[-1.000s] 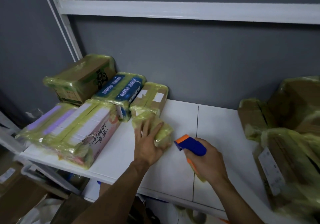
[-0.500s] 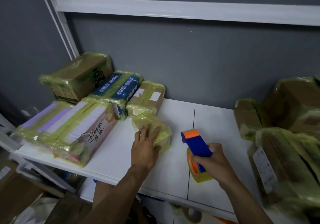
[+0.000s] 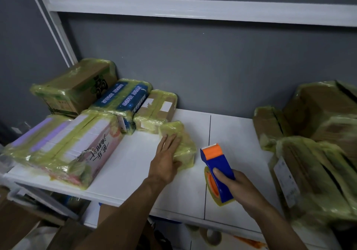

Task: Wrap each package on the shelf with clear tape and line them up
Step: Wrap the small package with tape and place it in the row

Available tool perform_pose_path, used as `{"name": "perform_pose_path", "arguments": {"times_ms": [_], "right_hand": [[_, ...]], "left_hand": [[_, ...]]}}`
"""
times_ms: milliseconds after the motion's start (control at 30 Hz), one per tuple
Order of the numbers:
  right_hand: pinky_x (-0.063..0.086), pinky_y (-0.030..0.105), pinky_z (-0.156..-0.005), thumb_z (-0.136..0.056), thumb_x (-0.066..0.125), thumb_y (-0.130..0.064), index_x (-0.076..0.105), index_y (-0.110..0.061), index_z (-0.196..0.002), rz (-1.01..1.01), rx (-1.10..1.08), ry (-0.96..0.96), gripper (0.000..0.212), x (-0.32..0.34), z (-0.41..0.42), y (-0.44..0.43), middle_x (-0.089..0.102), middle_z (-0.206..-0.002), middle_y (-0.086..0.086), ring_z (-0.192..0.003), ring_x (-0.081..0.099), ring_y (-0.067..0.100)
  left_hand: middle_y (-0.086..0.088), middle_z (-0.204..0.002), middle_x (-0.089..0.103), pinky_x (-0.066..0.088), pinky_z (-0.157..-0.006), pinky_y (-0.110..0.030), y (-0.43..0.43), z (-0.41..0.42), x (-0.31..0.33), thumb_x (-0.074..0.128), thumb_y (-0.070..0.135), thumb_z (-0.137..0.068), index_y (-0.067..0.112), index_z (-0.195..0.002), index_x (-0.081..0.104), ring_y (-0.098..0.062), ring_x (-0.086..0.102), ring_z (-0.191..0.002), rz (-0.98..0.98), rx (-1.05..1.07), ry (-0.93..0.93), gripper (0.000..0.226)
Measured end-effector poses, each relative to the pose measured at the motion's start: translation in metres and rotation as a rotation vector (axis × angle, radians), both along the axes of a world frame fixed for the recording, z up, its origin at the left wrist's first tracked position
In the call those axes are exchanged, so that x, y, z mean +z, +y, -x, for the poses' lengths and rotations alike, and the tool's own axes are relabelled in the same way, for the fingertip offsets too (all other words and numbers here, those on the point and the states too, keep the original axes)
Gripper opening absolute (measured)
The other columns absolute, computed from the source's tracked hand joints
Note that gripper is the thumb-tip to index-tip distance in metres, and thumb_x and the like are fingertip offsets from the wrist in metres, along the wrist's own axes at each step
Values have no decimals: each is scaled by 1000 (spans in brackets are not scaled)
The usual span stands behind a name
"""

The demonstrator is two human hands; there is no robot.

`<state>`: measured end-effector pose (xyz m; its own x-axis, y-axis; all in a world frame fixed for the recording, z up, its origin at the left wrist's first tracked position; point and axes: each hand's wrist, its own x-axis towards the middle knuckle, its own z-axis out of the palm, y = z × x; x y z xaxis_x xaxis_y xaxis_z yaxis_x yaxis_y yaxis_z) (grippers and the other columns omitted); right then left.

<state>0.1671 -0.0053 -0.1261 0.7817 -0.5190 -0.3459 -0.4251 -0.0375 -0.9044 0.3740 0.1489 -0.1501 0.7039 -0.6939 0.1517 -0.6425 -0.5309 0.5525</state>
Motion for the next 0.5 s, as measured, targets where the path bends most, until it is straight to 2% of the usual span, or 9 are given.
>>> {"name": "perform_pose_path", "arguments": {"times_ms": [67,133,233,267,300,367,433,500], "right_hand": [[54,41,-82,-84,69,-61,67,-16,-105,62,24,-36,50,3,1,-3,75,-94,5,-94,72,29],[48,36,-76,-90,71,-54,66,-15,-100,120,48,-49,41,5,2,-7,73,-91,7,-93,69,34],[46,32,-71,-91,73,-48,65,-18,-94,222,79,-53,31,9,1,-11,71,-84,2,-82,68,29],[48,32,-70,-91,74,-46,65,-19,-93,256,90,-54,28,10,2,-13,70,-83,0,-78,68,25],[50,32,-71,-91,75,-45,65,-21,-93,280,101,-60,26,10,3,-14,70,-82,-2,-75,68,20],[52,32,-71,-91,75,-45,66,-23,-94,304,124,-69,24,12,4,-16,71,-83,-5,-74,68,15],[51,28,-68,-90,75,-45,65,-23,-93,301,153,-82,24,14,6,-17,70,-82,-5,-72,68,13],[49,23,-67,-90,75,-47,64,-25,-93,302,203,-106,24,18,5,-15,70,-83,-7,-72,68,10]], "left_hand": [[20,-167,9,40,-113,-42,0,-7,2,75,16,-89,34,-160,21,-8,-3,-155,6,-68,16,91],[18,-166,9,29,-122,-42,2,-14,5,76,14,-88,27,-161,22,-10,-3,-156,27,-170,56,92],[12,-167,9,11,-127,-38,10,-17,14,80,16,-84,26,-161,15,-9,-3,-155,73,-213,166,102],[13,-166,14,13,-125,-32,12,-14,18,80,15,-84,29,-160,18,-7,3,-154,145,-172,211,99],[16,-162,24,21,-121,-23,12,-9,23,78,13,-85,33,-157,27,-5,15,-152,255,-120,249,90],[25,-142,49,43,-99,-10,11,7,34,75,11,-88,37,-143,50,-1,46,-131,464,-25,347,65],[25,-116,68,48,-80,-10,6,21,41,72,20,-93,35,-123,67,-1,61,-109,541,2,464,34],[20,-103,74,48,-77,-15,3,28,48,70,32,-95,37,-109,73,-3,67,-99,520,1,628,15]]}}
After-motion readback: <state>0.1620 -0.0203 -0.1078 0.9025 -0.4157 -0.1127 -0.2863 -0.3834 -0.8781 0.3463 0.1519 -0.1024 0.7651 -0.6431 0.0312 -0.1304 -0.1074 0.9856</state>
